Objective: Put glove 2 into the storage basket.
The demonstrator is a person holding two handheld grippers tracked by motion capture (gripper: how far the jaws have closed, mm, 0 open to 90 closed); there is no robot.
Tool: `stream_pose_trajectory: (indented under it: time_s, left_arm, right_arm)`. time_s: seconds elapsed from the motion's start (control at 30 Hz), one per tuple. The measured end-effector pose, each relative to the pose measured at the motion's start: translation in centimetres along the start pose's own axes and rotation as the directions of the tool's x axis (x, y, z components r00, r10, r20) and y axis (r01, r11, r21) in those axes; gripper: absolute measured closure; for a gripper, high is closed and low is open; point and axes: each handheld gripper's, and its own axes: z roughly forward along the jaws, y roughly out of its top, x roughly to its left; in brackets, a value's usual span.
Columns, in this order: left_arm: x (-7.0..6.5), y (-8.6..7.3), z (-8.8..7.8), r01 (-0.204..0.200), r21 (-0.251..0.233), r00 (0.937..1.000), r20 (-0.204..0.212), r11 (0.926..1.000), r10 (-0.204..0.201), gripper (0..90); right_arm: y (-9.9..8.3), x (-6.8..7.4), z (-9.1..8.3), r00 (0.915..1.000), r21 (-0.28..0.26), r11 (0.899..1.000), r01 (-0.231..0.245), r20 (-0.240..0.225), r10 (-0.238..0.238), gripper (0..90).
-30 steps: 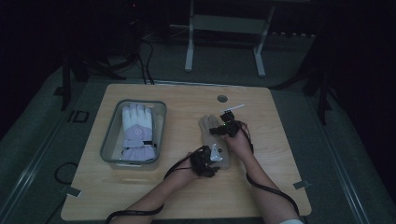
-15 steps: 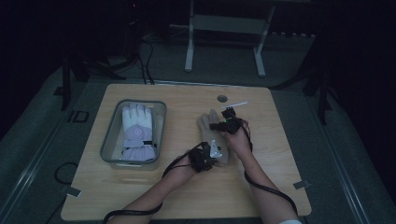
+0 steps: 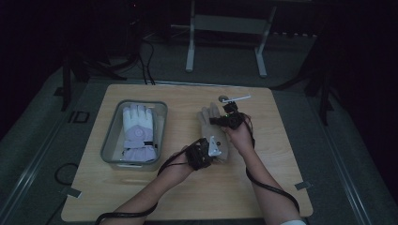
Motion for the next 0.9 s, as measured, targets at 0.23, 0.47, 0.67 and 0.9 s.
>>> stream_pose_trajectory:
  time_s: [0.23,0.47,0.67,0.9]
  left_arm:
    - [0.3,-0.1,-1.7,-0.020,-0.003,0.9990,-0.040,0.9998,0.019,80.2]
    - [1.1,-0.3,-3.1,-0.020,0.015,0.9981,-0.059,0.9997,0.021,80.2]
    - [1.5,-0.9,-4.1,-0.010,0.023,0.9974,-0.071,0.9997,0.012,80.2]
    - [2.0,-1.9,-5.5,-0.003,0.037,0.9957,-0.092,0.9993,0.006,80.3]
  right_arm:
    - [1.2,1.3,-0.6,0.9993,-0.026,0.999,0.031,-0.019,-0.032,72.2]
    - [2.6,2.7,-0.9,0.9976,-0.050,0.997,0.063,-0.026,-0.065,72.2]
    - [3.4,3.7,-0.6,0.9963,-0.056,0.996,0.066,-0.052,-0.069,72.2]
    - [4.3,5.3,0.3,0.9934,-0.058,0.995,0.084,-0.074,-0.088,72.3]
